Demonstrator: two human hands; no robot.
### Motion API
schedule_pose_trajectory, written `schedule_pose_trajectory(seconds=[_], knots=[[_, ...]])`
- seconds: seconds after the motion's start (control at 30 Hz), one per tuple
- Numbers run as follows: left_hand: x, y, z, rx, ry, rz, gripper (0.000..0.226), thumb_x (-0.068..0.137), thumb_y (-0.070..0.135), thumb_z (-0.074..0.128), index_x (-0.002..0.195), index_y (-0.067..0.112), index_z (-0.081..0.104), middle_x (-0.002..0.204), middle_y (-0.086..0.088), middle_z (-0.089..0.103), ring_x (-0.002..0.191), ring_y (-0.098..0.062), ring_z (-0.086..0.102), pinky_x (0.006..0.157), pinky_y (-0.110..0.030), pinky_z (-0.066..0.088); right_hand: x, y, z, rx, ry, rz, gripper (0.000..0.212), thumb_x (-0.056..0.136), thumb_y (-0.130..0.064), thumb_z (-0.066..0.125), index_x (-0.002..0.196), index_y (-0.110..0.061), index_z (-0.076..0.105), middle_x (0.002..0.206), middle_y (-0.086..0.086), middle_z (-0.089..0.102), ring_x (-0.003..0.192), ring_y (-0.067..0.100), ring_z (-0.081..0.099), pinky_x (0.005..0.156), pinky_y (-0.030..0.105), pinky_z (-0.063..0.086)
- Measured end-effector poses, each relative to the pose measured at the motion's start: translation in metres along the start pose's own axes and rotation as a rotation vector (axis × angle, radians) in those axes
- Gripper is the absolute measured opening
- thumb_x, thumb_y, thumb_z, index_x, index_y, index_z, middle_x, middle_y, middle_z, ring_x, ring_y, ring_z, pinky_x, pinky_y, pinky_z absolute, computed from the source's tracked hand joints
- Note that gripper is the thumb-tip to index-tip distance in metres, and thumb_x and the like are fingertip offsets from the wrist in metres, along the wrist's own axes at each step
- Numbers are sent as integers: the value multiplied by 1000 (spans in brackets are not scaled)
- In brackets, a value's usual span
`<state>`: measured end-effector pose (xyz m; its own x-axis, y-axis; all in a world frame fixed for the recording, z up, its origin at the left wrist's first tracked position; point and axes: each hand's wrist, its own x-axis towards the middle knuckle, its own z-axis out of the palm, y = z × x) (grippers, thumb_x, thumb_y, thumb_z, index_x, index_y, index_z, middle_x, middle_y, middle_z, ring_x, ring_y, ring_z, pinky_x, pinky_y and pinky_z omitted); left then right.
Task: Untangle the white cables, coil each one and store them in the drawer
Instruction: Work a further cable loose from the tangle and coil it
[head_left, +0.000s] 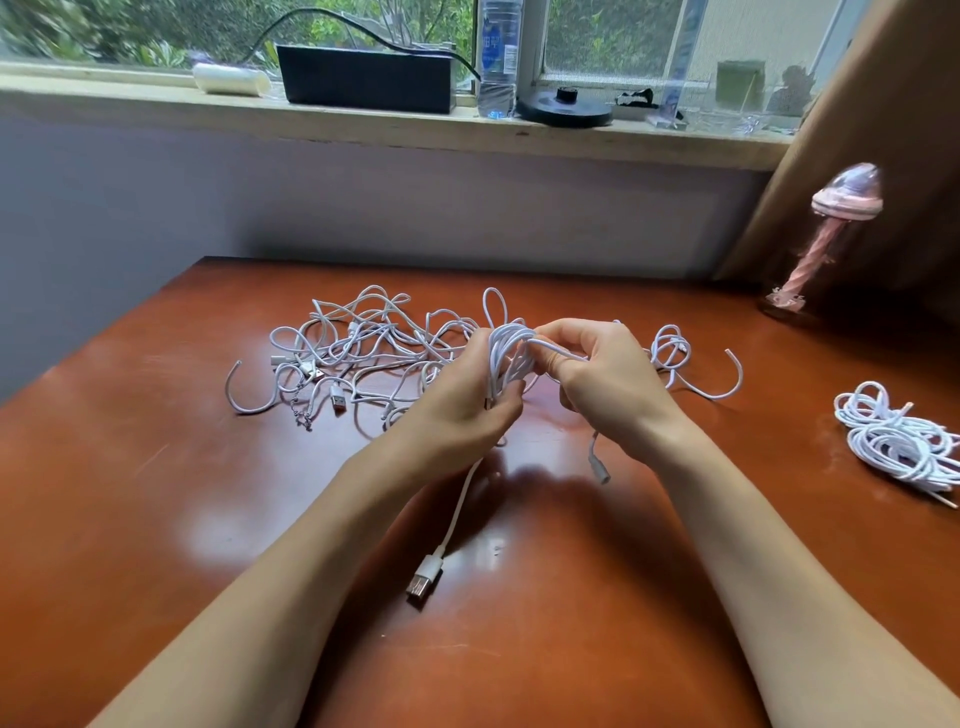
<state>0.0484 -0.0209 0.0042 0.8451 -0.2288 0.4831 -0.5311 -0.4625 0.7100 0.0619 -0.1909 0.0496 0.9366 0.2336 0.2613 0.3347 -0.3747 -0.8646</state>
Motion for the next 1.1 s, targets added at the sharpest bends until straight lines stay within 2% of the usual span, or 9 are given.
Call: schedule_pose_trajectory(seconds=[0.17, 0.3, 0.4, 0.47, 0.57, 0.67, 0.77, 1.0, 1.1], knots=[[0, -6, 0, 80, 10, -15, 19, 100, 15, 56, 117, 15, 51, 92, 16, 54, 83, 3, 54, 74, -26, 41, 1, 1, 2, 35, 2, 24, 14, 97, -12, 64, 89, -16, 75, 59, -15, 62, 43, -2, 44, 46, 9, 33], [-1, 3, -4, -16, -45, 13, 29, 102, 3, 50, 129, 12, 51, 103, 21, 54, 96, 10, 54, 86, -13, 40, 1, 4, 3, -54, -1, -71, 12, 97, -14, 65, 89, -19, 72, 59, -22, 61, 50, -4, 50, 52, 8, 33], [-2, 12, -7, -189, -109, -2, 34, 104, -4, 41, 120, 24, 51, 86, 28, 57, 77, 8, 54, 73, -9, 41, 1, 3, 0, -33, -34, -127, 7, 98, -14, 65, 96, -15, 72, 62, -23, 61, 54, -4, 52, 55, 9, 35], [-3, 16, -5, -318, -133, -57, 35, 106, -1, 39, 118, 30, 51, 74, 19, 55, 65, -6, 47, 61, -15, 42, 0, 2, -4, -72, -74, -175, 10, 100, -16, 64, 104, -17, 73, 79, -17, 71, 67, 1, 59, 62, 18, 45], [-4, 18, -4, -419, -160, -155, 27, 108, 11, 43, 121, 33, 53, 77, -9, 47, 69, -20, 45, 57, -27, 45, 0, 3, -13, -101, -171, -208, 19, 99, -17, 65, 115, -25, 72, 103, 2, 74, 99, 22, 68, 91, 38, 54], [-3, 16, -5, -493, -200, -221, 16, 106, 18, 48, 120, 20, 55, 79, -10, 47, 71, -22, 47, 59, -30, 44, -2, 3, -21, -55, -274, -184, 24, 96, -19, 69, 119, -25, 70, 104, 3, 74, 100, 30, 69, 94, 44, 53], [-4, 11, -5, -531, -233, -284, 13, 106, 13, 49, 103, 21, 59, 76, -5, 47, 68, -15, 45, 57, -24, 40, -2, 4, -22, -80, -307, -190, 22, 92, -26, 75, 114, -27, 72, 103, -3, 76, 99, 32, 69, 94, 49, 54], [-5, 15, -5, -510, -311, -307, 15, 108, 16, 46, 112, 11, 59, 73, 14, 53, 69, -10, 41, 58, -19, 35, 0, 4, -17, -148, -167, -290, 13, 96, -30, 69, 93, -20, 76, 80, -1, 75, 77, 18, 70, 72, 27, 54], [-6, 17, -6, -472, -285, -289, 17, 108, 15, 45, 110, 13, 62, 82, -4, 48, 75, -15, 44, 62, -22, 39, 0, 3, -16, -130, -138, -299, 11, 97, -30, 68, 92, -23, 75, 79, -3, 75, 75, 17, 70, 70, 23, 53]])
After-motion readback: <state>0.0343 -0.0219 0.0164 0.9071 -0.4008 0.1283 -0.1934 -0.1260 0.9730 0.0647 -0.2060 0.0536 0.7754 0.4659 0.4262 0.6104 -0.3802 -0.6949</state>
